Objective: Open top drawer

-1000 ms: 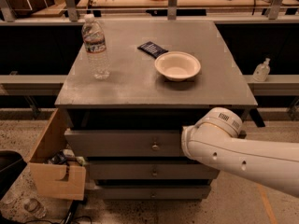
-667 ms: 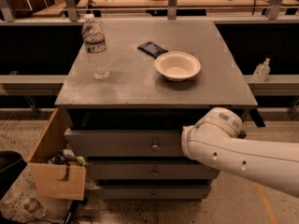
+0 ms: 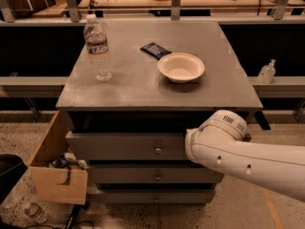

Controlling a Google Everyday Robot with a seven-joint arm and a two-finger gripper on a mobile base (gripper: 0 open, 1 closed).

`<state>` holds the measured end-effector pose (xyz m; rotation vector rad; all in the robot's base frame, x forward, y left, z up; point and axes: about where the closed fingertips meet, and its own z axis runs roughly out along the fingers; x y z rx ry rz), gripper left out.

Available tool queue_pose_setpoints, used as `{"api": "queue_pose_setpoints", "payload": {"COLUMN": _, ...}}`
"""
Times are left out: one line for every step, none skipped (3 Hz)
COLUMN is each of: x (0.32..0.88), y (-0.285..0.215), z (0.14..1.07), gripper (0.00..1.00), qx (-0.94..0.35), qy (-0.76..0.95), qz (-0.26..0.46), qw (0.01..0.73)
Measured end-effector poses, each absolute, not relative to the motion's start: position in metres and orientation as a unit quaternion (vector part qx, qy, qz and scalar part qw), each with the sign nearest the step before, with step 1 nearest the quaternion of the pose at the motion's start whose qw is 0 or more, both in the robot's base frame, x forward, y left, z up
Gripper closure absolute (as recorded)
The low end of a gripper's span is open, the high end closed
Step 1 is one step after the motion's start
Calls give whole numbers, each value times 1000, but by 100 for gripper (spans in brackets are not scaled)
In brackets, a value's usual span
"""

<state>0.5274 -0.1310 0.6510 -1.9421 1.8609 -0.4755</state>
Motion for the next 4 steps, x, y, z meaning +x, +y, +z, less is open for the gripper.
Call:
{"api": "queue_pose_setpoints", "payload": {"x": 527, "y": -131, "z": 651, "gripper": 100, "qx": -696, "qy": 667, "qz": -170, "qw": 204}}
{"api": "queue_pose_setpoints", "payload": {"x": 527, "y": -131, "z": 651, "gripper": 100, "qx": -696, "qy": 667, "qz": -170, "qw": 204}}
{"api": "queue_pose_setpoints", "payload": {"x": 527, "y": -131, "z": 651, "gripper": 82, "qx": -696, "qy": 667, "qz": -170, "qw": 204}}
{"api": "queue_pose_setpoints", "payload": {"x": 527, "y": -131, "z": 651, "gripper": 59, "qx": -696, "qy": 667, "qz": -170, "qw": 204}}
